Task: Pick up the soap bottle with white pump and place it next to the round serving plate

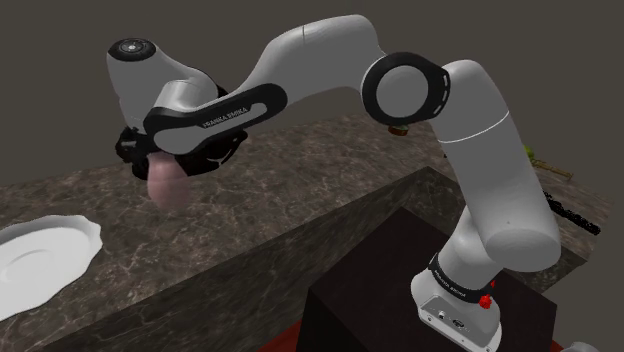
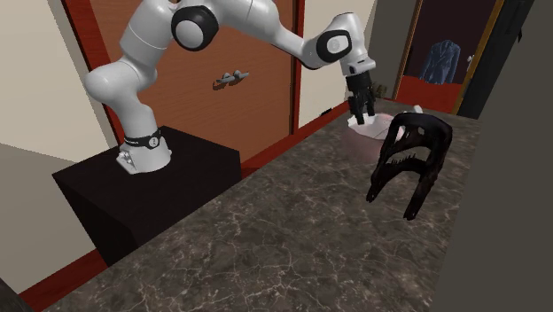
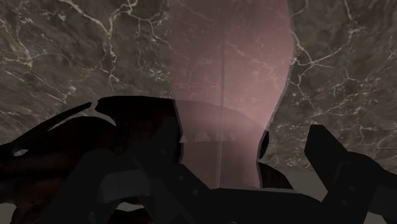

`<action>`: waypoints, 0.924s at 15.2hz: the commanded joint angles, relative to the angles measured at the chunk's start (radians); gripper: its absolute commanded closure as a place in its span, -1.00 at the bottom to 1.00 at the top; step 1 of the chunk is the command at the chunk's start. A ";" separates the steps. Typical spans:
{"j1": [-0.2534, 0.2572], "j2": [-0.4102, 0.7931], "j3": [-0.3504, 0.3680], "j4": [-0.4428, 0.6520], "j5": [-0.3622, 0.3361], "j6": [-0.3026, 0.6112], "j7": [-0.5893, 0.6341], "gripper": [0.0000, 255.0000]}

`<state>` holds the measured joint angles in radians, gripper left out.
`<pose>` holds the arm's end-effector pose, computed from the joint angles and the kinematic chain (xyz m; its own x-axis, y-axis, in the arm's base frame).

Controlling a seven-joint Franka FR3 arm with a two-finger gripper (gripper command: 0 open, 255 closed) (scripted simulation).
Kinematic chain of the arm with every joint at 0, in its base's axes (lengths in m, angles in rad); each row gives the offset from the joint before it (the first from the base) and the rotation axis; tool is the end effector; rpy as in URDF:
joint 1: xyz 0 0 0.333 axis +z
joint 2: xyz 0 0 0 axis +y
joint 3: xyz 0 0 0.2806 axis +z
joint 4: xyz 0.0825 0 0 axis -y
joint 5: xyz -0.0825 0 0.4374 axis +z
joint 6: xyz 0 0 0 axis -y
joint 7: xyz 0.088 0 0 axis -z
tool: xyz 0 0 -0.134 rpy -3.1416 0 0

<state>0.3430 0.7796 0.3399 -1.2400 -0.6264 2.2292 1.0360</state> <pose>0.6795 0.4338 0.2733 0.9089 -0.1423 0.3921 -0.1491 -0.9887 -0.0131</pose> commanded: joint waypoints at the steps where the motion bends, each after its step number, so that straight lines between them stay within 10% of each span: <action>1: 0.001 0.001 0.000 0.001 0.000 -0.001 0.000 -1.00; 14: -0.011 -0.103 0.024 -0.067 0.023 -0.040 0.000 -1.00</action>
